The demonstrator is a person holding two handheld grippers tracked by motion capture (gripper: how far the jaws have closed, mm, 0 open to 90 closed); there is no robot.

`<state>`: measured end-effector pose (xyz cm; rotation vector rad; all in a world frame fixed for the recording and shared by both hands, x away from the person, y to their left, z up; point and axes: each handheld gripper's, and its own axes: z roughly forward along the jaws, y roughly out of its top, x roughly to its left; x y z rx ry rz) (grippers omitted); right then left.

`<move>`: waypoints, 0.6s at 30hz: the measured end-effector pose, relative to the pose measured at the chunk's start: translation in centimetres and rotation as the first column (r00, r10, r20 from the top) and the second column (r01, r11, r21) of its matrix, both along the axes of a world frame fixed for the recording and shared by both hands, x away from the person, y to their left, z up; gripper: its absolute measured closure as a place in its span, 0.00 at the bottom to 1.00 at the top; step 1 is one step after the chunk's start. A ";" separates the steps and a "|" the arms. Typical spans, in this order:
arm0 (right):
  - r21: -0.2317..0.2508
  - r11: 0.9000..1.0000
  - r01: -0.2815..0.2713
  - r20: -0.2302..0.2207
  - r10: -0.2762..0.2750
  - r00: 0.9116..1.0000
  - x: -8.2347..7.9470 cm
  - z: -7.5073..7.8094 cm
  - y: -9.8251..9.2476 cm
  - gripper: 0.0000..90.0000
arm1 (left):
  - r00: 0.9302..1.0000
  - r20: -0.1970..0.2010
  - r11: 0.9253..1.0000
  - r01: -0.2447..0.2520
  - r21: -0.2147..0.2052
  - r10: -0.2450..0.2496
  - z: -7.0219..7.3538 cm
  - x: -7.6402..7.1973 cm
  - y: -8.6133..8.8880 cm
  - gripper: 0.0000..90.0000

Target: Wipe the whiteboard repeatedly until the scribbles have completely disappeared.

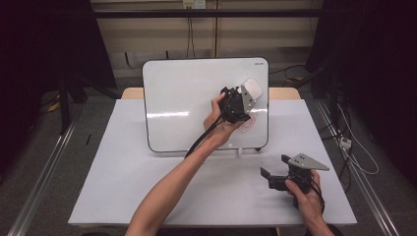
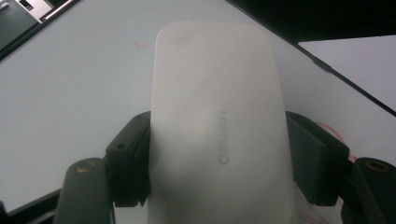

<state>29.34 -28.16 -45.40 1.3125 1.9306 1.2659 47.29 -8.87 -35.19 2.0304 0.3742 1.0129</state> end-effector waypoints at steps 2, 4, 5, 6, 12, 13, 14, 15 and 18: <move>0.001 1.000 0.002 -0.001 -0.002 1.000 0.0 0.0 0.0 0.06 | 1.000 0.004 1.000 -0.006 0.000 0.006 0.5 0.4 0.0 0.34; 0.000 1.000 0.000 -0.001 0.000 1.000 0.0 0.0 -0.1 0.06 | 1.000 0.003 1.000 -0.014 -0.006 0.015 1.0 0.9 0.0 0.34; 0.000 1.000 0.001 0.000 -0.001 1.000 0.0 0.0 -0.1 0.06 | 1.000 0.002 1.000 -0.014 -0.012 0.014 1.2 1.1 0.0 0.34; 0.002 1.000 0.000 -0.001 0.000 1.000 0.0 0.0 -0.1 0.06 | 1.000 0.005 1.000 -0.017 -0.006 0.017 1.4 1.2 0.0 0.34; 0.002 1.000 0.002 0.003 -0.002 1.000 0.0 0.0 -0.2 0.06 | 0.999 0.004 0.999 -0.037 -0.016 0.037 2.7 2.2 -0.1 0.34; 0.002 1.000 0.002 0.002 -0.002 1.000 0.0 0.0 -0.2 0.06 | 0.999 0.007 0.999 -0.039 -0.016 0.039 2.9 2.4 -0.2 0.34; 0.003 1.000 0.002 0.002 -0.002 1.000 -0.1 0.0 -0.2 0.06 | 0.999 0.005 0.999 -0.045 -0.015 0.045 3.0 2.5 -0.2 0.34; 0.005 1.000 0.002 0.003 -0.002 1.000 -0.1 0.0 -0.2 0.06 | 0.999 0.003 0.999 -0.049 -0.021 0.049 3.1 2.6 -0.3 0.34; 0.004 1.000 -0.002 0.003 0.002 1.000 -0.1 0.0 -0.2 0.06 | 0.998 0.002 0.998 -0.059 -0.023 0.059 3.7 2.9 -0.5 0.34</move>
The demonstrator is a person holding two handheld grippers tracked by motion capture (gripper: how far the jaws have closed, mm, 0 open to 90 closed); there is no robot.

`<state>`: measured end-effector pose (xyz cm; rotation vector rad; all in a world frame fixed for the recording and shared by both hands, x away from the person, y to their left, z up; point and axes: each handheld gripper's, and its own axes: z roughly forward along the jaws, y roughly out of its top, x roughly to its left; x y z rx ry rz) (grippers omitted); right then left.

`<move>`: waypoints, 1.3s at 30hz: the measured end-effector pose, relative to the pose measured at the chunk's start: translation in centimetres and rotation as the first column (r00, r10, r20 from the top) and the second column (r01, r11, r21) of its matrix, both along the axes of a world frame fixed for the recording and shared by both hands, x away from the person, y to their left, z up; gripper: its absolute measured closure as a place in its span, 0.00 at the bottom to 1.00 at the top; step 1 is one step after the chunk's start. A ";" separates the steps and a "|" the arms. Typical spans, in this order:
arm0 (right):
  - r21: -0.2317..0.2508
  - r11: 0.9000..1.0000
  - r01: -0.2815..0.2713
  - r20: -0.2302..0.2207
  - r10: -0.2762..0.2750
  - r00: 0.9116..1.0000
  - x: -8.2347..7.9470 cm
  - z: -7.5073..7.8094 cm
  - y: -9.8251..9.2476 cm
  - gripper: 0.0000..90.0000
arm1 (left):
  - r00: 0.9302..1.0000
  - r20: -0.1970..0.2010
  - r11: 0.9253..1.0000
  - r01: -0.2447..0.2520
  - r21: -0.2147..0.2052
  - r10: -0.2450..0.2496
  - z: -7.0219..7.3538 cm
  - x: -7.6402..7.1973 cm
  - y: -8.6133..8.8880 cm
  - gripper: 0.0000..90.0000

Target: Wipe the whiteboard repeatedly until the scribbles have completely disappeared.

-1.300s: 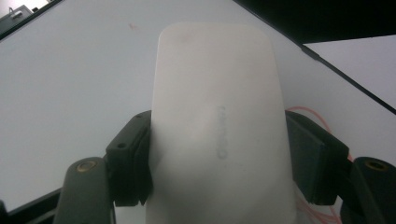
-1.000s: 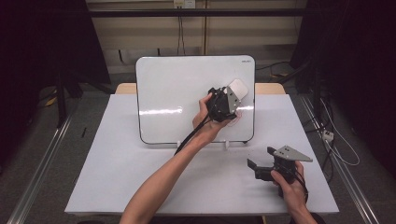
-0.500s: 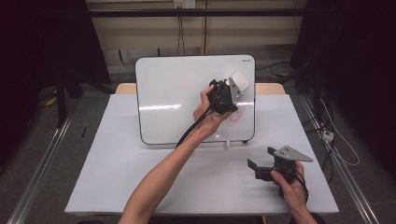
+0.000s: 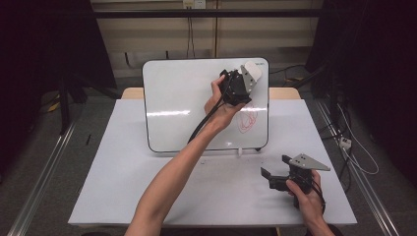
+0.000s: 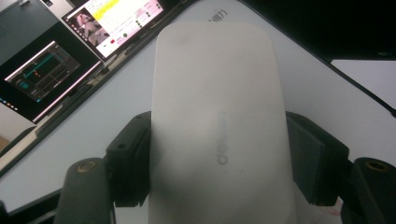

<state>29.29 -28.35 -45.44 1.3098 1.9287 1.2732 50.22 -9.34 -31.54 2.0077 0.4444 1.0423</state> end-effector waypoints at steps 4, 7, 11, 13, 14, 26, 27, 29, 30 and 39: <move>0.004 1.000 0.003 -0.003 -0.003 1.000 0.0 0.0 0.0 0.06 | 1.000 0.007 1.000 -0.013 -0.003 0.013 0.8 0.6 0.0 0.34; 0.004 1.000 0.004 -0.002 -0.004 1.000 -0.1 0.0 0.0 0.06 | 1.000 0.001 1.000 -0.018 0.000 0.018 1.0 0.8 0.0 0.34; 0.003 1.000 0.004 -0.002 -0.004 1.000 -0.1 0.0 -0.1 0.06 | 0.999 0.033 1.000 -0.022 0.022 0.022 0.6 0.2 -0.5 0.35; 0.004 1.000 0.003 -0.002 -0.003 1.000 -0.1 0.0 0.0 0.06 | 1.000 0.023 1.000 -0.009 0.008 0.009 0.5 0.2 -0.2 0.35; 0.005 1.000 0.002 -0.002 -0.002 1.000 -0.1 0.0 0.0 0.06 | 1.000 0.025 1.000 -0.003 0.012 0.002 0.3 0.1 -0.2 0.35; -0.002 1.000 -0.001 -0.002 0.001 1.000 0.0 0.0 0.1 0.06 | 0.999 0.033 0.998 0.035 0.061 -0.037 -2.0 -1.5 0.0 0.35; -0.005 1.000 0.000 -0.002 -0.001 1.000 0.0 0.0 0.1 0.06 | 0.999 0.033 0.998 0.034 0.056 -0.036 -2.1 -1.6 -0.1 0.35; -0.004 1.000 -0.002 -0.002 0.002 1.000 0.0 0.0 0.2 0.06 | 0.999 0.032 0.998 0.033 0.060 -0.035 -2.3 -1.7 -0.1 0.35; -0.003 1.000 0.001 -0.002 -0.001 1.000 0.0 0.0 0.2 0.06 | 0.999 0.030 0.998 0.034 0.058 -0.036 -2.3 -1.8 -0.1 0.35; -0.005 1.000 -0.001 -0.002 0.001 1.000 -0.1 0.0 0.2 0.06 | 0.998 0.030 0.997 0.045 0.069 -0.047 -3.3 -2.6 0.1 0.35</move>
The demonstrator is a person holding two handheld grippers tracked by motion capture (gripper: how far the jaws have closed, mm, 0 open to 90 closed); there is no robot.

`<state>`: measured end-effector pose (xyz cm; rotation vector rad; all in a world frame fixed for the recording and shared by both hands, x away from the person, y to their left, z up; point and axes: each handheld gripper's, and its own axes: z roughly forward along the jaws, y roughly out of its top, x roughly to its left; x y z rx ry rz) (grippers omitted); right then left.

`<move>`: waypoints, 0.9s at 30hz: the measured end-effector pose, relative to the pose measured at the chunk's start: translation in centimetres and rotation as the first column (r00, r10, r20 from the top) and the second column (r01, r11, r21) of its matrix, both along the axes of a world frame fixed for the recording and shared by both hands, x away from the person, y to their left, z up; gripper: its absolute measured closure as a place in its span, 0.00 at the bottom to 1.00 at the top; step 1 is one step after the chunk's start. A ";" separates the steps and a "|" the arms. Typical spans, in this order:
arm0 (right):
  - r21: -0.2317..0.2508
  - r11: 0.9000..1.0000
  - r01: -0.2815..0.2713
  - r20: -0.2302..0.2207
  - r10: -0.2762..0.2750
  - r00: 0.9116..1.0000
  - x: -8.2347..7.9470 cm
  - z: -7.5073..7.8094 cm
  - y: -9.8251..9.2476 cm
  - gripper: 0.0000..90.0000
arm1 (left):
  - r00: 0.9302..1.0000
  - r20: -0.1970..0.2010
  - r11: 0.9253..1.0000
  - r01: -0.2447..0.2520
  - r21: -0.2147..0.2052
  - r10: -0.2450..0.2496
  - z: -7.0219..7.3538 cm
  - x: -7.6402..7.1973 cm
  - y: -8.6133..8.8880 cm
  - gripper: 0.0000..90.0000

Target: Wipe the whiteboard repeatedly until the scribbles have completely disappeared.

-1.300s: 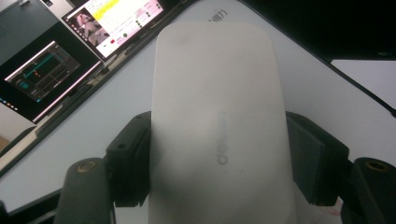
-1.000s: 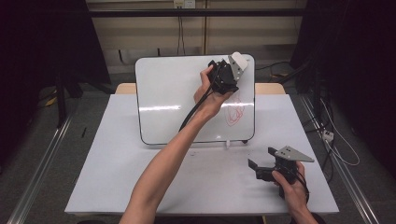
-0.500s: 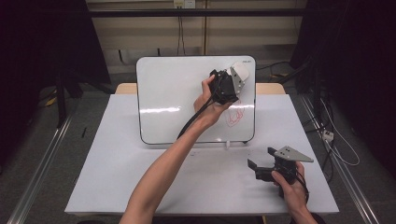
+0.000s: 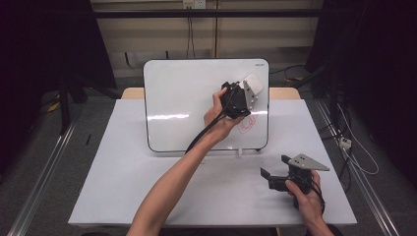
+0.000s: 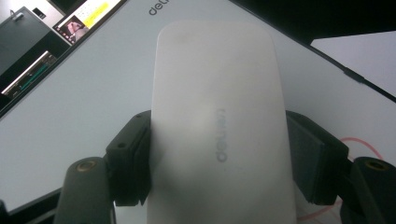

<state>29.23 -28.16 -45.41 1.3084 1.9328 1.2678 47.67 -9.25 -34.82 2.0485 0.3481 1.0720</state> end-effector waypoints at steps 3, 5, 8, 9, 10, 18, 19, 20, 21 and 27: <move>0.000 1.000 0.000 0.001 0.000 1.000 0.0 0.0 0.0 0.06 | 1.000 -0.002 1.000 -0.003 -0.006 0.003 -0.2 -0.2 0.0 0.35; -0.001 1.000 0.000 0.001 0.000 1.000 0.0 0.0 0.0 0.06 | 1.000 -0.002 1.000 0.004 -0.008 -0.004 -0.4 -0.2 0.0 0.35; 0.002 1.000 0.001 0.004 -0.001 1.000 0.0 0.1 0.0 0.06 | 1.000 -0.003 1.000 0.007 -0.002 -0.007 -0.7 -0.5 0.1 0.35; 0.001 1.000 0.002 0.003 -0.002 1.000 0.0 0.0 0.0 0.06 | 1.000 -0.002 1.000 0.011 -0.002 -0.011 -0.8 -0.6 0.1 0.35; 0.000 1.000 0.001 0.003 -0.001 1.000 0.0 0.0 0.0 0.06 | 1.000 -0.003 1.000 0.012 -0.003 -0.012 -0.9 -0.6 0.1 0.35; -0.001 1.000 0.001 0.004 -0.001 1.000 -0.1 0.1 0.0 0.06 | 1.000 -0.011 1.000 0.022 0.004 -0.022 -1.7 -1.4 0.2 0.35; 0.001 1.000 0.003 0.004 -0.003 1.000 -0.1 0.1 0.1 0.06 | 1.000 -0.010 1.000 0.024 0.005 -0.023 -1.9 -1.5 0.3 0.35; 0.000 1.000 0.003 0.005 -0.003 1.000 -0.1 0.1 0.1 0.06 | 1.000 -0.010 1.000 0.023 0.006 -0.023 -2.0 -1.6 0.3 0.35; 0.001 1.000 0.003 0.005 -0.003 1.000 -0.1 0.1 0.1 0.06 | 1.000 -0.011 1.000 0.027 0.004 -0.027 -2.2 -1.7 0.3 0.35; -0.004 1.000 -0.001 0.005 0.001 1.000 -0.1 0.1 0.1 0.06 | 0.999 -0.019 0.999 0.033 0.014 -0.032 -2.9 -2.5 0.3 0.35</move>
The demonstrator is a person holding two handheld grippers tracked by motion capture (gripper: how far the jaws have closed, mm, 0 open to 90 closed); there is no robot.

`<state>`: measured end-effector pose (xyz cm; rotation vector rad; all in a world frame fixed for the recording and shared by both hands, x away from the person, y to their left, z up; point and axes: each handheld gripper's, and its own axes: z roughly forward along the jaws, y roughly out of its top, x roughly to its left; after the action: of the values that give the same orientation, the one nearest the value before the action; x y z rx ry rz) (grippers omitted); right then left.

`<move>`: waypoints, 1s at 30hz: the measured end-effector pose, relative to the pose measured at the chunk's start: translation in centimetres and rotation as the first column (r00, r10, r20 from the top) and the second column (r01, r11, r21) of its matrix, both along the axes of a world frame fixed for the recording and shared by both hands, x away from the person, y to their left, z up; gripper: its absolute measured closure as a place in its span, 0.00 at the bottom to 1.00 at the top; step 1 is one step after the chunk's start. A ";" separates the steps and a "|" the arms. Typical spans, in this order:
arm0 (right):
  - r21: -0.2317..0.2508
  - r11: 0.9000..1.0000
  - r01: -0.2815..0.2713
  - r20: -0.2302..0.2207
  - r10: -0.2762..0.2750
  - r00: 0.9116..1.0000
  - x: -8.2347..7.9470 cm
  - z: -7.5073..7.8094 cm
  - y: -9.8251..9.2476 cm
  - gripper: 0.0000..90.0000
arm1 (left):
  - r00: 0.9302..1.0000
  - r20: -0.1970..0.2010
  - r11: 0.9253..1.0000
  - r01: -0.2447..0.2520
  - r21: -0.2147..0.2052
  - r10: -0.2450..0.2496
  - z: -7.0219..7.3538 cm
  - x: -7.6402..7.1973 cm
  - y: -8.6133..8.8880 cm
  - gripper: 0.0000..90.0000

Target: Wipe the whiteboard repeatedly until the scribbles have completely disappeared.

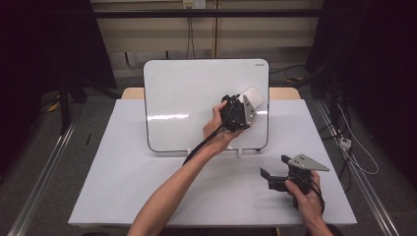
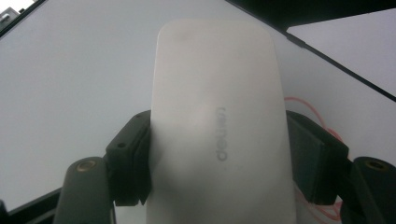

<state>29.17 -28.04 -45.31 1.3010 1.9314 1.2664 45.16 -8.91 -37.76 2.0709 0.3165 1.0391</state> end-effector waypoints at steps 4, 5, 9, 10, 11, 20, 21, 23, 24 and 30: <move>-0.001 1.000 0.000 -0.001 0.000 1.000 0.0 0.0 0.1 0.06 | 1.000 0.008 1.000 0.014 0.017 -0.014 -0.6 -0.6 0.0 0.35; -0.001 1.000 0.001 -0.002 -0.001 1.000 0.0 0.0 0.1 0.06 | 1.000 0.001 1.000 0.012 0.017 -0.012 -0.7 -0.7 -0.1 0.35; -0.002 1.000 0.000 -0.003 0.000 1.000 0.0 0.0 0.2 0.06 | 1.000 0.001 0.999 0.026 0.030 -0.026 -1.3 -1.2 -0.1 0.35; -0.003 1.000 -0.001 -0.002 0.001 1.000 0.0 0.0 0.3 0.06 | 1.000 0.000 0.999 0.028 0.033 -0.028 -1.5 -1.3 -0.1 0.35; -0.003 1.000 -0.001 -0.002 0.001 1.000 0.1 0.0 0.2 0.06 | 0.999 0.000 0.999 0.033 0.034 -0.033 -1.6 -1.5 -0.1 0.35; -0.004 1.000 0.000 -0.005 0.000 1.000 0.2 -0.1 0.3 0.06 | 1.000 -0.009 0.999 0.028 0.037 -0.028 -2.1 -2.0 -0.3 0.34; -0.005 1.000 0.000 -0.006 0.000 1.000 0.2 -0.1 0.3 0.06 | 0.999 -0.009 0.999 0.035 0.041 -0.034 -2.2 -2.1 -0.3 0.34; -0.004 1.000 -0.001 -0.006 0.001 1.000 0.1 0.0 0.3 0.06 | 0.999 -0.011 0.999 0.039 0.036 -0.039 -2.4 -2.2 -0.3 0.34; -0.006 1.000 -0.001 -0.006 0.001 1.000 0.1 0.0 0.4 0.06 | 0.999 -0.010 0.999 0.041 0.036 -0.040 -2.4 -2.2 -0.2 0.34; -0.008 1.000 -0.002 -0.004 0.002 1.000 0.1 0.0 0.4 0.06 | 0.999 -0.024 0.998 0.046 0.033 -0.045 -2.6 -2.3 -0.2 0.34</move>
<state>29.26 -27.69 -45.34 1.2989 1.9398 1.2564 42.86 -9.11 -40.36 2.1116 0.2647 0.9996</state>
